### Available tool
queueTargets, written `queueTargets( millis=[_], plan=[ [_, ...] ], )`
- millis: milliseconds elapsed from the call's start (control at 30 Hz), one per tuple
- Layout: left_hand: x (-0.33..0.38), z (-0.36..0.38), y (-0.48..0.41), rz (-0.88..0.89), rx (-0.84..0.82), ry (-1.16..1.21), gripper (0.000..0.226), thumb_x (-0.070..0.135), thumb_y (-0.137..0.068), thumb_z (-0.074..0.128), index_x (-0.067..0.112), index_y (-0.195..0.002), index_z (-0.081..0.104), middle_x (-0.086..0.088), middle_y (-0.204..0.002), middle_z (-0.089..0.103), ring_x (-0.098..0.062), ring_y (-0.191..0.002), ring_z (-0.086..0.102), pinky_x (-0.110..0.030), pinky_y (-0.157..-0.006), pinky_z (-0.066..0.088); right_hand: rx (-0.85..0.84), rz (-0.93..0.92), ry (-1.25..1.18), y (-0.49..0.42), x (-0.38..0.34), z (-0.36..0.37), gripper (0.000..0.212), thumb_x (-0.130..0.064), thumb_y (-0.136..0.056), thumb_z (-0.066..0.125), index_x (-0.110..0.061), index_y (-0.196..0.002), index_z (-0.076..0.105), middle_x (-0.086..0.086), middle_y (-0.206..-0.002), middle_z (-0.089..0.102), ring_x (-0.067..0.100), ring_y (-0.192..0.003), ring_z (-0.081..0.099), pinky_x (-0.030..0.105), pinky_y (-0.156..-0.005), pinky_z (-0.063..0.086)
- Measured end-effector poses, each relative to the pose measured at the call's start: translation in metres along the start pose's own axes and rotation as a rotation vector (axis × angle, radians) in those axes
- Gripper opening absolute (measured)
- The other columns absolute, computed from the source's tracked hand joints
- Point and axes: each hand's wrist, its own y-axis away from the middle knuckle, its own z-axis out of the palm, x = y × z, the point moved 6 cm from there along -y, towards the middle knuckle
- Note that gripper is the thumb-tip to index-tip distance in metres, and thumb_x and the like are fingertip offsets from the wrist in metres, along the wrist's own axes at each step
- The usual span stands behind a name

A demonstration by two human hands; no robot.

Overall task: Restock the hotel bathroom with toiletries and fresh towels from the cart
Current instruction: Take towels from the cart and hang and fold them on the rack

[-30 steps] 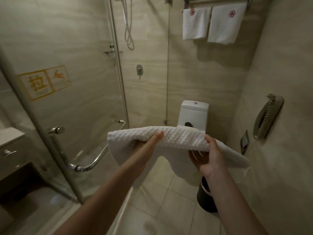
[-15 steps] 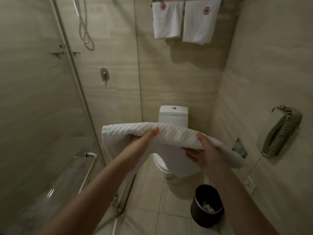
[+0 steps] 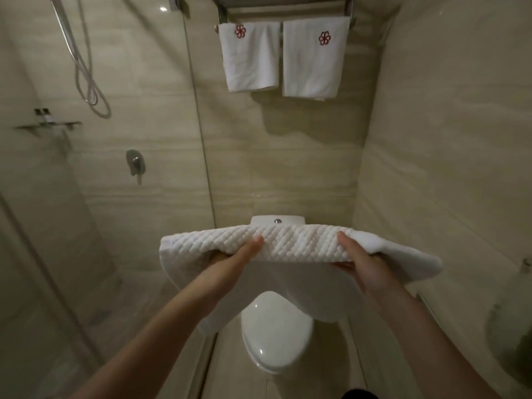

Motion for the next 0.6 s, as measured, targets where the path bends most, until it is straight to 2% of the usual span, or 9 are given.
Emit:
queueTargets(
  millis=[33, 100, 233, 333, 433, 467, 533, 600],
  plan=[
    [0.006, 0.002, -0.019, 0.022, 0.014, -0.005, 0.071, 0.061, -0.073, 0.057, 0.024, -0.133, 0.047, 0.006, -0.132, 0.052, -0.012, -0.12, 0.05, -0.036, -0.106, 0.039, 0.001, -0.018, 0.003, -0.022, -0.007, -0.002, 0.048, -0.057, -0.074, 0.061, -0.026, -0.111, 0.061, -0.006, -0.117, 0.063, 0.017, -0.111, 0.057, 0.038, -0.106, 0.039],
    [0.02, 0.007, -0.058, 0.047, 0.04, -0.014, 0.078, 0.065, -0.07, 0.058, 0.024, -0.135, 0.045, 0.005, -0.137, 0.049, -0.014, -0.124, 0.047, -0.04, -0.109, 0.037, -0.008, -0.039, -0.001, -0.064, -0.022, -0.004, 0.039, -0.053, -0.075, 0.063, -0.026, -0.103, 0.065, -0.004, -0.114, 0.067, 0.017, -0.109, 0.06, 0.041, -0.104, 0.042],
    [0.045, 0.011, -0.133, 0.097, 0.101, -0.023, 0.084, 0.068, -0.068, 0.06, 0.022, -0.137, 0.043, 0.0, -0.141, 0.045, -0.017, -0.128, 0.044, -0.043, -0.11, 0.035, -0.055, -0.103, 0.041, -0.144, -0.052, 0.0, 0.029, -0.052, -0.079, 0.061, -0.029, -0.094, 0.064, -0.005, -0.116, 0.065, 0.016, -0.11, 0.058, 0.039, -0.104, 0.042],
    [0.064, 0.011, -0.185, 0.121, 0.117, -0.056, 0.08, 0.061, -0.071, 0.056, 0.022, -0.139, 0.04, -0.001, -0.144, 0.041, -0.019, -0.13, 0.042, -0.043, -0.109, 0.036, -0.044, -0.164, 0.043, -0.194, -0.076, 0.004, 0.037, -0.052, -0.081, 0.06, -0.029, -0.109, 0.058, -0.005, -0.121, 0.061, 0.016, -0.113, 0.055, 0.04, -0.105, 0.04],
    [0.084, 0.007, -0.238, 0.164, 0.135, -0.13, 0.078, 0.06, -0.074, 0.055, 0.021, -0.14, 0.038, 0.002, -0.142, 0.042, -0.019, -0.128, 0.042, -0.04, -0.109, 0.036, -0.038, -0.259, 0.073, -0.236, -0.101, 0.012, 0.058, -0.065, -0.069, 0.059, -0.032, -0.118, 0.054, -0.006, -0.125, 0.058, 0.015, -0.116, 0.053, 0.04, -0.106, 0.04],
    [0.091, 0.005, -0.255, 0.175, 0.135, -0.149, 0.075, 0.059, -0.077, 0.055, 0.021, -0.14, 0.039, 0.004, -0.138, 0.043, -0.018, -0.127, 0.043, -0.037, -0.109, 0.035, -0.024, -0.29, 0.084, -0.25, -0.11, 0.014, 0.059, -0.065, -0.069, 0.058, -0.033, -0.118, 0.054, -0.008, -0.124, 0.058, 0.014, -0.116, 0.053, 0.04, -0.106, 0.039],
    [0.105, -0.003, -0.289, 0.186, 0.134, -0.183, 0.075, 0.062, -0.079, 0.056, 0.021, -0.14, 0.039, 0.007, -0.135, 0.044, -0.018, -0.127, 0.044, -0.036, -0.11, 0.034, 0.002, -0.346, 0.07, -0.277, -0.128, 0.021, 0.039, -0.054, -0.081, 0.056, -0.032, -0.114, 0.054, -0.01, -0.118, 0.058, 0.012, -0.113, 0.052, 0.034, -0.104, 0.04],
    [0.122, -0.011, -0.325, 0.209, 0.112, -0.226, 0.085, 0.071, -0.07, 0.057, 0.023, -0.139, 0.042, 0.004, -0.14, 0.046, -0.017, -0.127, 0.046, -0.038, -0.111, 0.033, 0.005, -0.393, 0.066, -0.303, -0.148, 0.032, 0.023, -0.044, -0.088, 0.053, -0.03, -0.106, 0.058, -0.013, -0.106, 0.06, 0.006, -0.097, 0.059, 0.018, -0.089, 0.044]
  ],
)
